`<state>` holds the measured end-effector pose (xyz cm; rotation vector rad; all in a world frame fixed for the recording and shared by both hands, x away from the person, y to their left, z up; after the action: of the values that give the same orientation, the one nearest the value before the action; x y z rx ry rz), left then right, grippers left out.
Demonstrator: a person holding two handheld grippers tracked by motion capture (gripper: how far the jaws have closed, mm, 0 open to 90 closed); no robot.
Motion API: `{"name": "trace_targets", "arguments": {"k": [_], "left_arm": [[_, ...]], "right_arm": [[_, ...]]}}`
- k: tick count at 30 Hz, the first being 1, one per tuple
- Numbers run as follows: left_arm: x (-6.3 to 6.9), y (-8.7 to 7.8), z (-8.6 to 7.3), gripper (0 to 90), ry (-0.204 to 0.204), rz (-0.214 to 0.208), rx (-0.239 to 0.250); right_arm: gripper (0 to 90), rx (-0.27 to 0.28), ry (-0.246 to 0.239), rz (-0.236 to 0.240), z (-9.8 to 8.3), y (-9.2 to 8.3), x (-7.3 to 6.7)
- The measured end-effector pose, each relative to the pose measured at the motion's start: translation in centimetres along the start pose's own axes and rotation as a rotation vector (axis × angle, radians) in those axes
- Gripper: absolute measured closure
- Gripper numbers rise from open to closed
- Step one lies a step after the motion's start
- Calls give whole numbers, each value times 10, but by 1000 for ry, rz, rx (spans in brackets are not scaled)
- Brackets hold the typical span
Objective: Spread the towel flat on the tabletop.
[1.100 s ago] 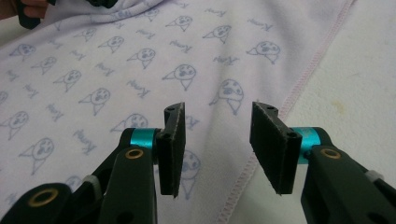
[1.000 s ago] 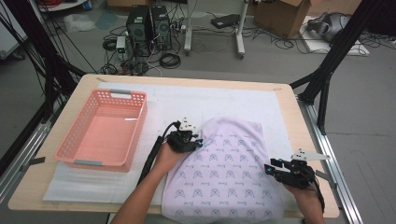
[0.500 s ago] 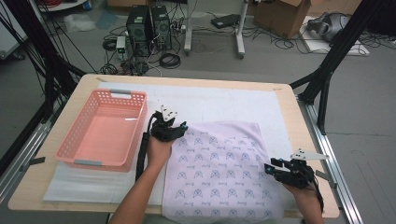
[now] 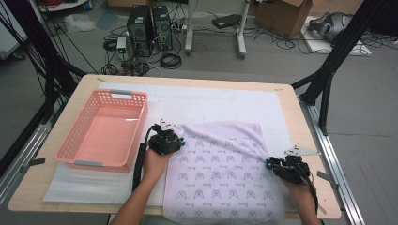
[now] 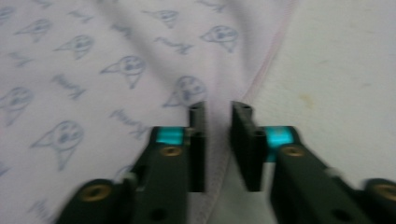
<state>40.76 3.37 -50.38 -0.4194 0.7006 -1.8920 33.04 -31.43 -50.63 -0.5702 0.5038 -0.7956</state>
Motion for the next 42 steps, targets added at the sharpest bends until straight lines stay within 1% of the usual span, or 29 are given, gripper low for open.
{"name": "trace_targets", "arguments": {"k": [1,2,3,4,5,6,7,8,9,10,11,12,13,14,16,18,21,23,25,27,28,30,31,32,34,35,37,41,42], "left_arm": [[2,-1,-1,779,-1,-11,4],[2,-3,-1,859,-3,-17,-2],[2,-5,-2,862,5,-19,-5],[3,-7,-2,864,1,-29,-11],[3,-10,-3,865,2,-44,-18],[3,-14,-4,865,-7,-58,-15],[4,-17,-7,866,-19,-79,-24],[5,-20,-10,865,-16,-93,-38],[6,-23,-12,866,-18,-106,-38],[7,-25,-14,865,-16,-116,-36],[7,-27,-14,857,-25,-127,-28],[6,-28,-12,799,-34,-128,-9],[5,-28,-9,673,-55,-119,16],[2,-28,-4,601,-71,-117,39],[-1,-27,5,544,-82,-119,67],[-3,-24,15,537,-82,-120,86],[-5,-15,32,524,-79,-122,111],[-9,-6,42,526,-93,-109,117],[-15,4,48,543,-102,-98,91],[-19,13,51,563,-111,-92,83],[-20,17,51,592,-104,-84,78],[-22,24,48,607,-77,-68,58],[-23,28,45,621,-74,-63,43],[-23,30,42,622,-74,-64,27],[-23,35,37,628,-83,-73,0],[-21,36,36,628,-79,-82,-12],[-17,38,33,627,-58,-91,-30],[-9,38,33,588,-11,-97,-25],[-6,38,32,577,7,-103,-25]], "right_arm": [[848,-2,-9,-6,0,0,-1],[858,-6,-18,-8,0,-1,-2],[862,-13,-11,-4,-1,-2,-3],[864,-23,-8,-4,-2,-5,-3],[865,-32,-12,-8,-4,-9,-2],[867,-46,-10,-5,-7,-13,-2],[872,-56,-12,-5,-10,-17,-2],[881,-63,-9,-7,-12,-21,-3],[880,-89,-11,-20,-16,-25,-2],[872,-111,-5,-16,-20,-27,-2],[850,-106,20,6,-22,-30,-3],[796,-96,28,8,-22,-31,-2],[774,-87,26,4,-22,-32,-1],[746,-72,24,5,-20,-32,1],[690,-36,28,0,-13,-31,5],[642,7,39,-4,-2,-29,9],[615,50,23,-12,14,-23,15],[607,64,14,-16,25,-17,19],[598,60,8,-27,35,-10,25],[596,59,1,-35,45,-4,31],[595,60,4,-38,50,0,34],[591,47,8,-47,58,7,40],[590,42,8,-47,61,10,43],[590,40,2,-46,65,14,46],[588,32,7,-55,70,20,51],[588,34,10,-56,73,23,53],[589,31,18,-57,78,27,55],[582,23,0,-51,83,34,57],[573,21,1,-47,84,35,57]]}}
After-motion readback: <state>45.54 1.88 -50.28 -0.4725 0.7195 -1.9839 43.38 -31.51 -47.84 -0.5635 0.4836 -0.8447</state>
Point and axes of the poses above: each handheld gripper's, and its own axes: y roughly forward along the jaws, z roughly out of its top, x roughly to its right, the point moved 9 cm from there along y, roughly forward along the jaws, and after that the axes turned 9 degrees about z, right-handed, at the moved point
